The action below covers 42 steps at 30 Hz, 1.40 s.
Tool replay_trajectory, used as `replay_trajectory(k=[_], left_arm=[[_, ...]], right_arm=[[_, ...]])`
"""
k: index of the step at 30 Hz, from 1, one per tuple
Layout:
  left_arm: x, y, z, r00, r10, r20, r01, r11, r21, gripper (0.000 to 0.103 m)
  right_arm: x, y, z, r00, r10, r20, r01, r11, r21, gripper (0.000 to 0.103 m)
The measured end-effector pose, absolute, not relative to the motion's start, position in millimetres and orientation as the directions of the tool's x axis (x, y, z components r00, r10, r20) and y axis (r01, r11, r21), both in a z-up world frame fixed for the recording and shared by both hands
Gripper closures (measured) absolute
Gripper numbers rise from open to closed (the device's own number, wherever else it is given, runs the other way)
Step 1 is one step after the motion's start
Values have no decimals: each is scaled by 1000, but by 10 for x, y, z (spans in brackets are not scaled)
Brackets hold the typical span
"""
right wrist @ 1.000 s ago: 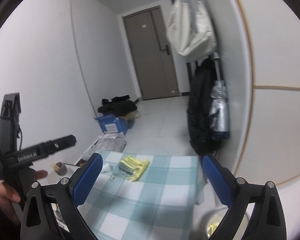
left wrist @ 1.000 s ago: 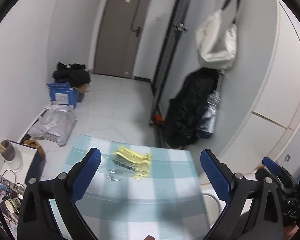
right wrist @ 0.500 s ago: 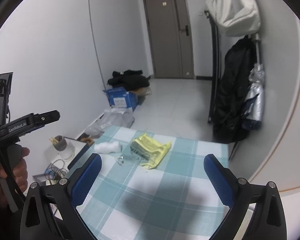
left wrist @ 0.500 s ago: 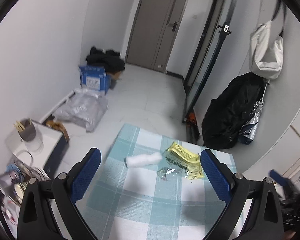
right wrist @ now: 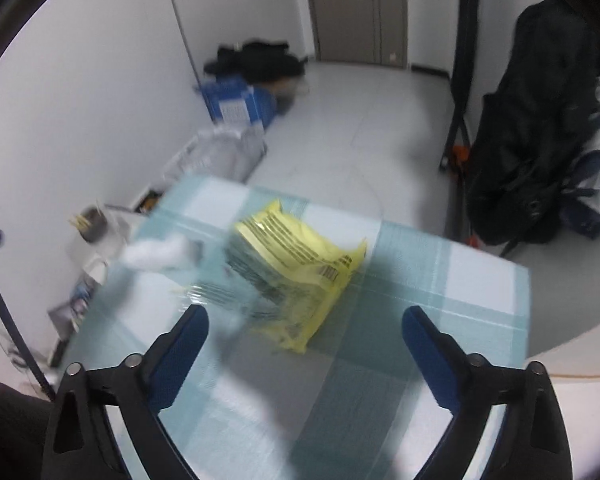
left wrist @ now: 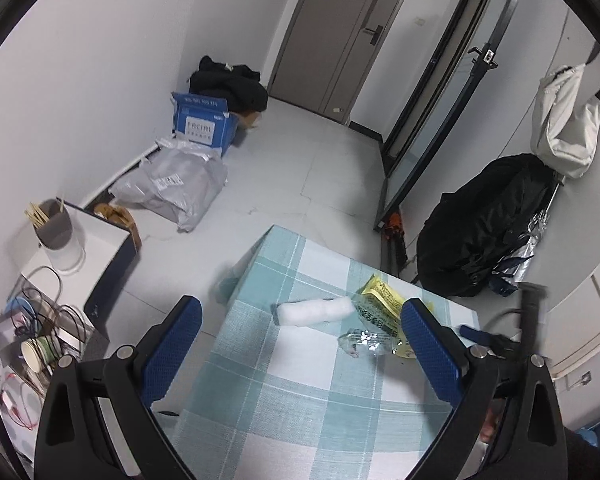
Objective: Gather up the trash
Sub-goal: 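Grasp the yellow plastic bag with the right gripper, then grasp the white foam roll with the left gripper while the right lifts the yellow bag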
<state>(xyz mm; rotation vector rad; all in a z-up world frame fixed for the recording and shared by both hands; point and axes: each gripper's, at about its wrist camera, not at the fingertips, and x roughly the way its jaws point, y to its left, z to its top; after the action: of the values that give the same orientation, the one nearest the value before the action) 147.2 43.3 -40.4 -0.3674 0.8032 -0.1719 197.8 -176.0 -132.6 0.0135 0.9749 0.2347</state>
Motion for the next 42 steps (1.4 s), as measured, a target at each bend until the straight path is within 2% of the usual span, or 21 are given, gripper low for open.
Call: replay_trajectory(k=[2, 7, 10, 13, 16, 18, 23, 33, 39, 42], left_arm=[[1500, 444, -418, 675, -289, -679, 3, 921, -389, 5], [1571, 412, -478, 654, -288, -699, 2, 925, -380, 5], [1606, 389, -522, 641, -285, -713, 3, 929, -369, 5], [1627, 370, -547, 630, -283, -723, 6, 933, -360, 5], [1650, 363, -563, 623, -276, -732, 4, 937, -349, 5], [1655, 363, -577, 618, -276, -736, 4, 937, -348, 5], [1671, 343, -598, 613, -259, -747, -1, 944, -329, 5], [1779, 288, -674, 601, -213, -770, -5, 963, -271, 5], [1911, 193, -907, 508, -278, -815, 27, 951, -307, 5], [1977, 29, -1030, 439, -269, -857, 89, 962, -256, 5]], right_arm=[[2132, -1765, -1483, 499, 226, -836, -187, 971, 151, 14], [2357, -1839, -1641, 478, 304, -824, -160, 953, 259, 18], [2460, -1898, -1734, 447, 340, -827, -127, 940, 317, 29], [2527, -1961, -1785, 422, 367, -829, -100, 928, 360, 44], [2545, -1994, -1773, 422, 342, -840, -91, 938, 336, 58], [2552, -1972, -1768, 417, 329, -847, -102, 943, 316, 71], [2536, -1874, -1761, 414, 291, -863, -146, 956, 253, 84], [2442, -2139, -1502, 494, 285, -821, -109, 958, 266, 88], [2264, -2317, -1321, 530, 306, -791, -134, 951, 278, 88], [2189, -2398, -1241, 546, 314, -777, -147, 949, 280, 88]])
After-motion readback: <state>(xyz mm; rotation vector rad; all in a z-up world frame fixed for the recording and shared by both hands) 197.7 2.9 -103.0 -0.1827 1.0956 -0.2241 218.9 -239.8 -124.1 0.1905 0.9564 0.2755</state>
